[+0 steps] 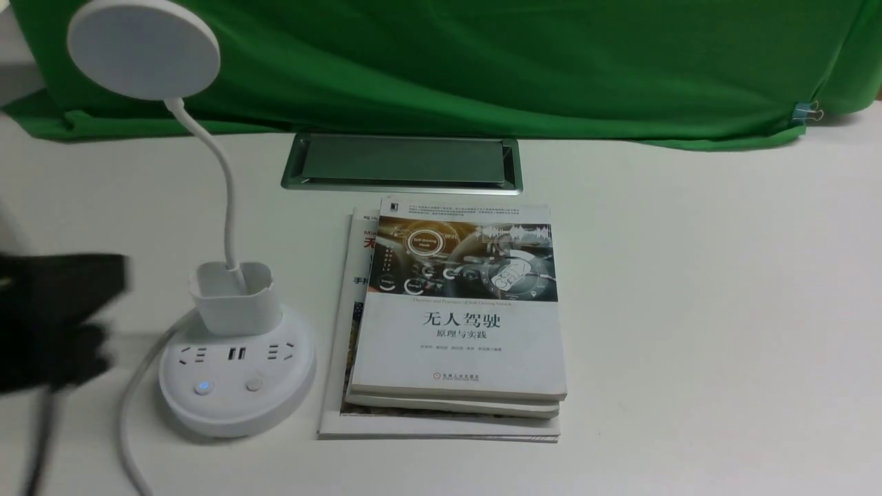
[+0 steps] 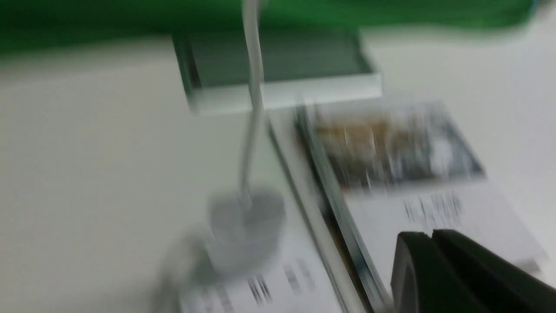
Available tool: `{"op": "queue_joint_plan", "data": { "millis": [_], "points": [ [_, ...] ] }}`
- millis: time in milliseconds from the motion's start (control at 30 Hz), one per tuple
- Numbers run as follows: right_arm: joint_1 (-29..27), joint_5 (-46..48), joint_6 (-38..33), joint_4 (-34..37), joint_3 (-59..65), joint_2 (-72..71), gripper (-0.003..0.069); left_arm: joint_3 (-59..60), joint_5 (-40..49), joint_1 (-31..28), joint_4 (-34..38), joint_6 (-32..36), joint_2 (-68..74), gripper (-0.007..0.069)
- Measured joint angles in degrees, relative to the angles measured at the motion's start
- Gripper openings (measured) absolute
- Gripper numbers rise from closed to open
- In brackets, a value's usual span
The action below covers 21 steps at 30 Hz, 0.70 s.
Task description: Turn off the desk lamp on the white desktop by hand.
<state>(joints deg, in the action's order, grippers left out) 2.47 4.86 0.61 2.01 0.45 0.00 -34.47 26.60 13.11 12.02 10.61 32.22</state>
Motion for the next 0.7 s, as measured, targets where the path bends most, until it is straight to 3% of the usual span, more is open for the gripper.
{"op": "queue_joint_plan", "data": {
  "millis": [167, 367, 700],
  "points": [
    [0.00, 0.00, 0.00, 0.00, 0.00, 0.00, 0.0036, 8.15, -9.79, 0.00, -0.57, 3.73, -13.38, 0.0008],
    [0.00, 0.00, 0.00, 0.00, 0.00, 0.00, 0.0036, 11.97, -10.46, 0.00, -0.57, 4.49, -20.77, 0.0008],
    [0.00, 0.00, 0.00, 0.00, 0.00, 0.00, 0.0036, 17.44, -11.33, 0.00, -0.61, 4.54, -21.19, 0.0018]
  ]
}}
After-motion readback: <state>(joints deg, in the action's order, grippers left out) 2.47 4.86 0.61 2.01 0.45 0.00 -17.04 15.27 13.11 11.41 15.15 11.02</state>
